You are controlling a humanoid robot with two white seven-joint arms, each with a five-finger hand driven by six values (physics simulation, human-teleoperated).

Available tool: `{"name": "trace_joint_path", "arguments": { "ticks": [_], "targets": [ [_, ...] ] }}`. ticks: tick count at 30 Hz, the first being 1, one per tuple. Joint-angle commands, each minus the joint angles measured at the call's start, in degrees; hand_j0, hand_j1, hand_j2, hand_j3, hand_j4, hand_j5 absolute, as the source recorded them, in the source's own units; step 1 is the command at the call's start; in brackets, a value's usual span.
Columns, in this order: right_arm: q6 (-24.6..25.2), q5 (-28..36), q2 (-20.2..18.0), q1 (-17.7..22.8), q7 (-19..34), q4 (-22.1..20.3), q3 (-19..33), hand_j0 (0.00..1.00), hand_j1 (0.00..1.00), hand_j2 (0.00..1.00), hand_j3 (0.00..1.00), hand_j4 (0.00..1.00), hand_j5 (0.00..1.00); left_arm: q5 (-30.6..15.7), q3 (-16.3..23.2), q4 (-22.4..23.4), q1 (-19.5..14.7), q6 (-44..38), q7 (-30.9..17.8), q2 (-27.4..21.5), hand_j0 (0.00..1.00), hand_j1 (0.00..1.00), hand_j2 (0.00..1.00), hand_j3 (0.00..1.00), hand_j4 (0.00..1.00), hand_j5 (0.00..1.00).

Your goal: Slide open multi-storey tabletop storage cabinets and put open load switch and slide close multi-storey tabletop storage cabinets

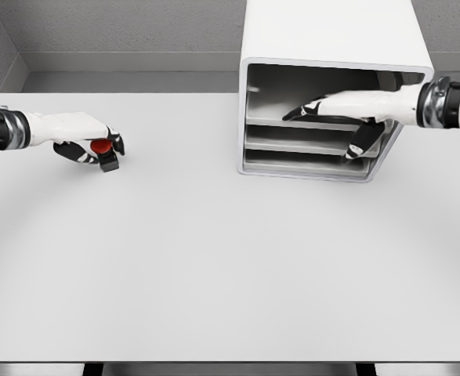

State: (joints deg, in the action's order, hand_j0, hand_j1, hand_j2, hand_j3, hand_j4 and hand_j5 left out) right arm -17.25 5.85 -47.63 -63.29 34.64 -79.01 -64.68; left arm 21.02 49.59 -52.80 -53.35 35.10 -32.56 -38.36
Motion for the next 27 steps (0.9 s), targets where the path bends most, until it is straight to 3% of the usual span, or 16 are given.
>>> {"name": "trace_joint_path", "arguments": {
  "ticks": [1, 5, 13, 21, 27],
  "targets": [
    [-1.6, -0.9, 0.3, 0.0, 0.4, -1.6, -1.1, 1.0, 1.0, 1.0, 1.0, 1.0, 1.0, -0.3, 0.1, 0.1, 0.0, -0.1, 0.0, 0.1, 0.45, 0.45, 0.45, 0.45, 0.45, 0.45],
    [-3.0, -0.9, 0.2, 0.0, 0.4, -3.6, -1.1, 1.0, 1.0, 1.0, 1.0, 1.0, 1.0, -1.1, 0.9, -0.9, 0.0, -0.1, 0.0, 0.0, 0.4, 0.4, 0.4, 0.4, 0.4, 0.4],
    [-4.5, -0.3, -0.3, -1.2, 0.4, -5.3, -0.7, 1.0, 1.0, 1.0, 1.0, 1.0, 1.0, -9.1, 0.5, -15.8, 0.0, -0.1, 0.0, -7.5, 0.41, 0.41, 0.41, 0.41, 0.41, 0.41],
    [-5.9, -0.2, -1.0, -0.5, 0.4, -8.1, -1.8, 1.0, 1.0, 1.0, 1.0, 1.0, 1.0, -13.8, 0.2, -22.9, 0.2, -0.1, 0.0, -12.1, 0.41, 0.41, 0.41, 0.41, 0.41, 0.41],
    [-8.2, 0.3, -4.2, -0.3, 0.4, -13.5, -2.5, 1.0, 1.0, 1.0, 1.0, 1.0, 1.0, -16.1, -1.3, -27.3, 0.3, -0.1, 0.0, -13.1, 0.41, 0.41, 0.41, 0.41, 0.41, 0.41]
  ]
}}
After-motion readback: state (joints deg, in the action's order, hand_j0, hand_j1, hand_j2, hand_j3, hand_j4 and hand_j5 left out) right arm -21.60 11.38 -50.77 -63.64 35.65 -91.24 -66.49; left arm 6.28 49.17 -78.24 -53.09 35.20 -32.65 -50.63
